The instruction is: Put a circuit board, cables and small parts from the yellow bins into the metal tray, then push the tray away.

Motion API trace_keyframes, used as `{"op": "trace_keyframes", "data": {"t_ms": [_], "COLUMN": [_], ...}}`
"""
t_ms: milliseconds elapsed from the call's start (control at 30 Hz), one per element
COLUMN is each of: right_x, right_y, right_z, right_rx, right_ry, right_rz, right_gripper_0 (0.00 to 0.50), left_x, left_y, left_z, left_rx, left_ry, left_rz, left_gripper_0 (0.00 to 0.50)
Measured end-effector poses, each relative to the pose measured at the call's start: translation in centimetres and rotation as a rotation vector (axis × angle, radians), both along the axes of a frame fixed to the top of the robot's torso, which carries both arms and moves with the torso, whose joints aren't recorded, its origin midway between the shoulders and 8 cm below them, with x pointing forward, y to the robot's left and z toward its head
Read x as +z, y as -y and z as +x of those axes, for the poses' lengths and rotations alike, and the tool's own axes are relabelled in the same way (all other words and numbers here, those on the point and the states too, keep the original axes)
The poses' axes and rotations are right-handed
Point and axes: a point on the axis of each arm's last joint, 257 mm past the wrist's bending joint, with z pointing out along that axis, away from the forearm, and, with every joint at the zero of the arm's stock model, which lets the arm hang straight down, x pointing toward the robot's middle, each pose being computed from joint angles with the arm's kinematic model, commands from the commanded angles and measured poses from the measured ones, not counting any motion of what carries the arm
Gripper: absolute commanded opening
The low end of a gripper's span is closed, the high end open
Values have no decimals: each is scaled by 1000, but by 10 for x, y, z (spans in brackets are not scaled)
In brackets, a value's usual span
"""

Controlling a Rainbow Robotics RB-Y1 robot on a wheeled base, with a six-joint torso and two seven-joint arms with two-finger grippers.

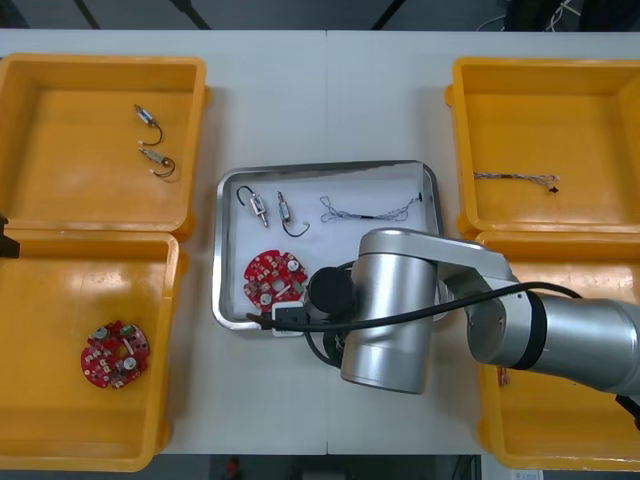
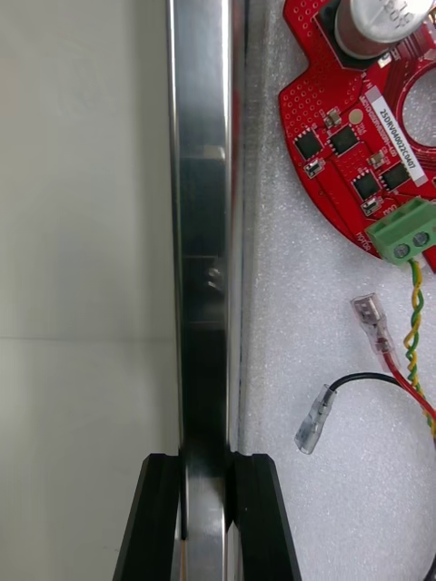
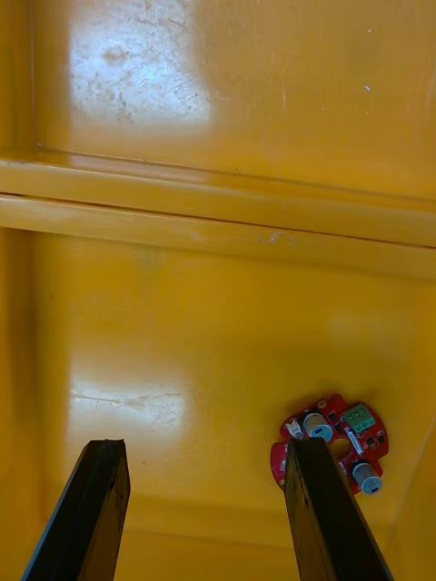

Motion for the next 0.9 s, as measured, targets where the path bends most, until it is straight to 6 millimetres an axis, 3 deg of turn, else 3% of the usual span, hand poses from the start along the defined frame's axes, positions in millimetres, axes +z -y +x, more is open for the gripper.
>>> {"op": "trace_keyframes", "data": {"t_ms": [900], "right_x": [54], "right_y": [-12], "right_z": [95], "right_rx": [-92], "right_ry": [4], "right_rz": [53], "right_gripper_0": [0], "left_x": [0], "left_y": [0], "left_z": [0], "left_rx": [-1], "left_ry": [0], "left_rz": [0], "left_gripper_0": [500]}}
